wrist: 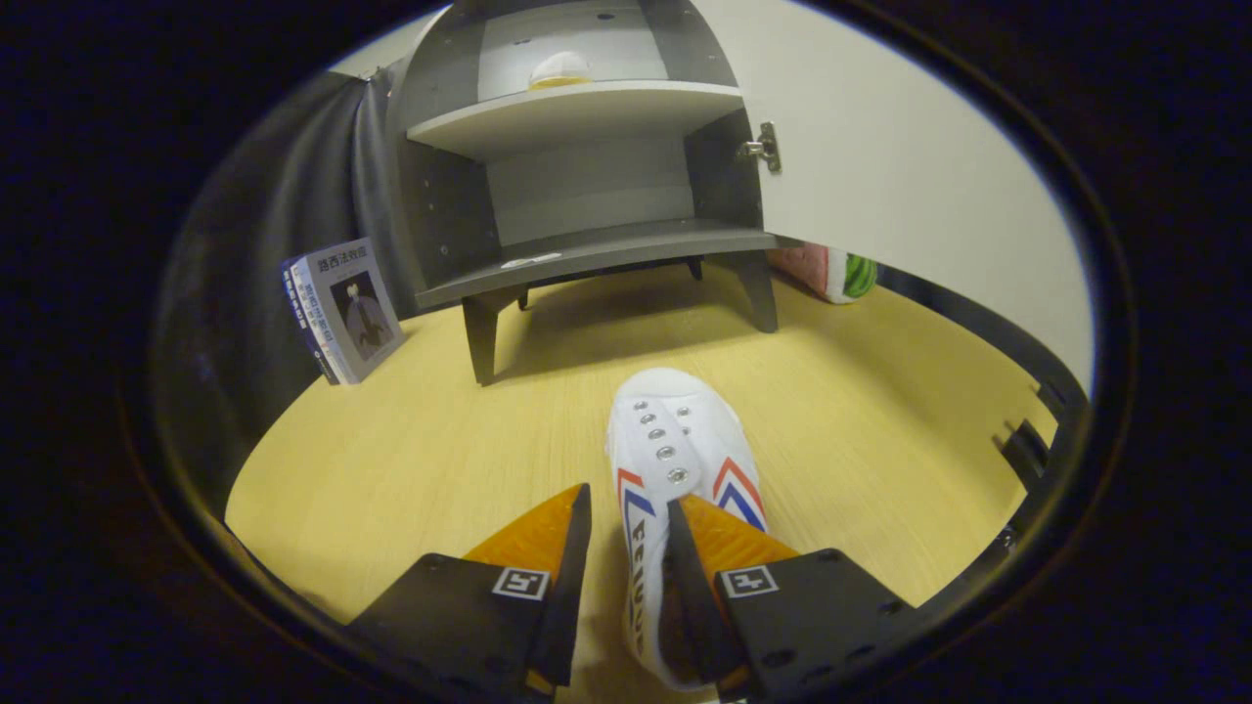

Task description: Open the shoe cabinet door, grab the shoes and put them into the shoe cabinet, then close the shoe cabinet door.

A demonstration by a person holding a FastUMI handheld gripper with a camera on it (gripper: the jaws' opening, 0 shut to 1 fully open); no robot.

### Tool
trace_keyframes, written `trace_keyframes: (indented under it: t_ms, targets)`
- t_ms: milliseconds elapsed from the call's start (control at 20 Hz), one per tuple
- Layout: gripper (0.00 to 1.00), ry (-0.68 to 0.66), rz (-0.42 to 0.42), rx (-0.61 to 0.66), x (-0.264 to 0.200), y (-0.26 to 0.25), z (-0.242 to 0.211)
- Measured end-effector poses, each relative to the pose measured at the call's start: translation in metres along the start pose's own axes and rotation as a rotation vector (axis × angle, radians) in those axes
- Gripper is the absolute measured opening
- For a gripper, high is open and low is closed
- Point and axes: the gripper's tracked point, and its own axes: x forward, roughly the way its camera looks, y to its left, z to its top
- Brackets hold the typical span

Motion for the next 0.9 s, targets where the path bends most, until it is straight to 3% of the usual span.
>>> trace_keyframes:
  t_ms: [150,200,300,400,450,550,900]
  targets:
    - [0.44,0.012,-0.019,-0.013,0.013,0.001,-0.004]
    - [0.44,0.016,-0.025,-0.018,-0.005,0.001,-0.005]
    - [0.14,0.012,-0.015,0.018,0.007,0.001,-0.001]
    - [0.14,0.021,0.008,0.026,0.013,0.002,-0.002]
    - [0.07,0.028,0.013,0.026,0.011,0.002,-0.003]
    - [0.03,0.031,0.012,0.011,0.009,0.004,-0.003]
    - [0.02,-0.003,0.025,-0.009,0.004,0.004,0.013]
